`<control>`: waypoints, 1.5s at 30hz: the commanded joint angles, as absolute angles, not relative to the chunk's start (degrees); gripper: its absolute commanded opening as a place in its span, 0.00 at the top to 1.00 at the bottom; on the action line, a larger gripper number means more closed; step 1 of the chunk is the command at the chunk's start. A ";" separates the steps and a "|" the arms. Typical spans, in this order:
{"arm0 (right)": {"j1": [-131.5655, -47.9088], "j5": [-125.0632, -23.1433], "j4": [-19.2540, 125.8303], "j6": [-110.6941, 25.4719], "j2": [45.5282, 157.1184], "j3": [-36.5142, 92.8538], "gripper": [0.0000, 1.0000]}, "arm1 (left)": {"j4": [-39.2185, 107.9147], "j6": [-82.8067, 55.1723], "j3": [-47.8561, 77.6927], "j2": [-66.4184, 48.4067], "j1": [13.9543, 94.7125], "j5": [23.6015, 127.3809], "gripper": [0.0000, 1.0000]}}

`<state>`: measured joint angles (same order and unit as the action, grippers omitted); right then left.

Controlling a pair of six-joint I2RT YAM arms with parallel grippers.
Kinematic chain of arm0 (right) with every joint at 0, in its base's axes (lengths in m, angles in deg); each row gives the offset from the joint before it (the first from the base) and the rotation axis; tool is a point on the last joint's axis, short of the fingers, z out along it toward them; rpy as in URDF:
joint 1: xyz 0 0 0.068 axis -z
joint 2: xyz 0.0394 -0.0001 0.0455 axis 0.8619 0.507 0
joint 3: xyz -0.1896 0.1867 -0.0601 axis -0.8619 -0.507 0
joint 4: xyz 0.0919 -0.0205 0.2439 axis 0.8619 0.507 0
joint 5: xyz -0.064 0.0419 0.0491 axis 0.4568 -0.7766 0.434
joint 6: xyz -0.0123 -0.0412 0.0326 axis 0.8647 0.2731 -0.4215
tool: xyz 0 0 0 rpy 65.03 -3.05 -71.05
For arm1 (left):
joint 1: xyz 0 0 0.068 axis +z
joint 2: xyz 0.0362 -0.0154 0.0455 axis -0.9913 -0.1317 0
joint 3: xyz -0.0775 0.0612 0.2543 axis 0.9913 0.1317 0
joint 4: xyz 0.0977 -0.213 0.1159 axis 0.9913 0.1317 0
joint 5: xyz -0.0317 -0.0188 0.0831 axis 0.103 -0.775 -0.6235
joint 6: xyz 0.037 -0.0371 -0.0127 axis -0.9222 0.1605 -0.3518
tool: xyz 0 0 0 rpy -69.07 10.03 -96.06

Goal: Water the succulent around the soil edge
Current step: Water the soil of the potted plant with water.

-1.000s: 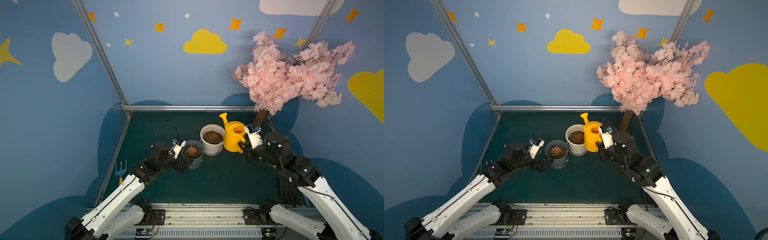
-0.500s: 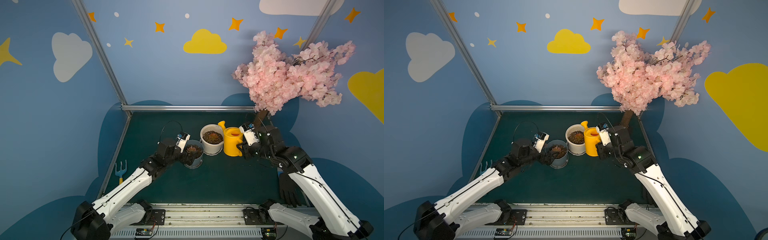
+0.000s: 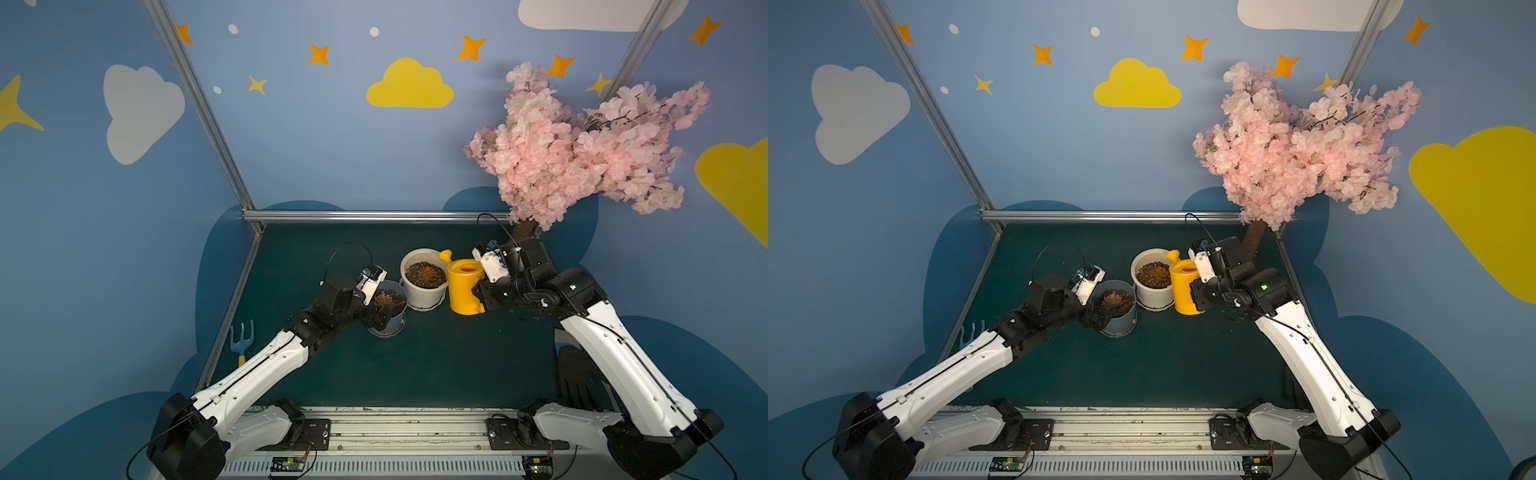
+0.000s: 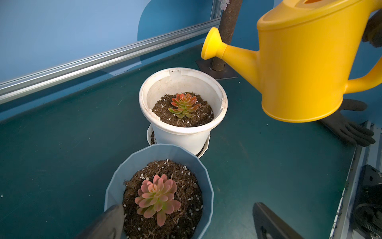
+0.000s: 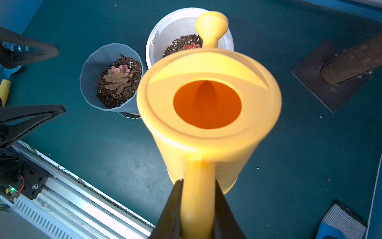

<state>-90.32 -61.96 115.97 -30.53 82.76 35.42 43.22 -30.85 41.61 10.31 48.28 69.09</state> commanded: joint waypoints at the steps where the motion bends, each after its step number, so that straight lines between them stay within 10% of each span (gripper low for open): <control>1: -90.12 -61.46 119.44 -30.64 83.73 39.14 1.00 | 41.79 -32.58 40.45 11.44 48.24 68.30 0.00; 45: -91.45 -61.56 129.29 -30.11 104.61 59.23 1.00 | 42.42 -33.84 44.09 18.09 47.45 66.95 0.00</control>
